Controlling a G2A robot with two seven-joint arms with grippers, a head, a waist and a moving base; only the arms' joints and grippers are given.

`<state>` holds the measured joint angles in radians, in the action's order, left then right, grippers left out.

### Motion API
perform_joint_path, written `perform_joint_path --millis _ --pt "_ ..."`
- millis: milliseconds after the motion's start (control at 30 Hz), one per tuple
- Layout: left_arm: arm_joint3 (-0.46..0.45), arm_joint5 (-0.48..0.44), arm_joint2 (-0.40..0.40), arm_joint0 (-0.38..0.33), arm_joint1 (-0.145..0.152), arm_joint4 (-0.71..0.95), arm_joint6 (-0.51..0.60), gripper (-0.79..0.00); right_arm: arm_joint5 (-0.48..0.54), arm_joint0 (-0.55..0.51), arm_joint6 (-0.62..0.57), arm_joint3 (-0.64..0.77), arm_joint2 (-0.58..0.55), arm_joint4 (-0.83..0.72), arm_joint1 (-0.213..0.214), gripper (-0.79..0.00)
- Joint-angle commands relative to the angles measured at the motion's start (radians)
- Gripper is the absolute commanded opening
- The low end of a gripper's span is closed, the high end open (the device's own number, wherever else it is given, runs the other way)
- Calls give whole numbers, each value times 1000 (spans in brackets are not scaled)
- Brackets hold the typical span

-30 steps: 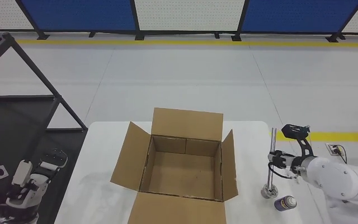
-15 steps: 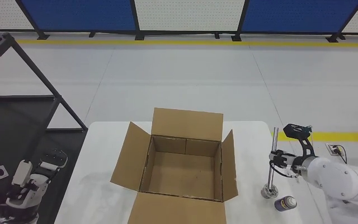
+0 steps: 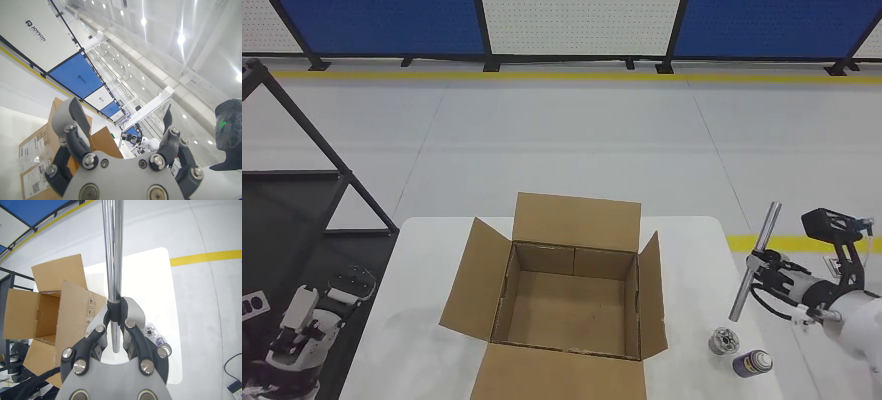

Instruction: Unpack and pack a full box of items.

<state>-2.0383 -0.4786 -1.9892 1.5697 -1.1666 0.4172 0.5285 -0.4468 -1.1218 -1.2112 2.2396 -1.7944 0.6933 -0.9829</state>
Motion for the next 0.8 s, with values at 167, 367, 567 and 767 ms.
perform_joint_path --millis 167,367,567,767 --pt "-14 4 31 -9 2 -5 33 0 -13 -2 -18 69 -45 -16 6 -785" --pt "-14 4 31 -9 2 -5 33 0 -13 -2 -18 69 -45 -16 6 -785" --pt "-16 6 31 -9 2 -6 30 0 18 -18 22 78 -36 -37 5 -785" --pt "-37 99 38 -45 3 -49 -45 0 167 13 71 110 21 -19 13 -785"
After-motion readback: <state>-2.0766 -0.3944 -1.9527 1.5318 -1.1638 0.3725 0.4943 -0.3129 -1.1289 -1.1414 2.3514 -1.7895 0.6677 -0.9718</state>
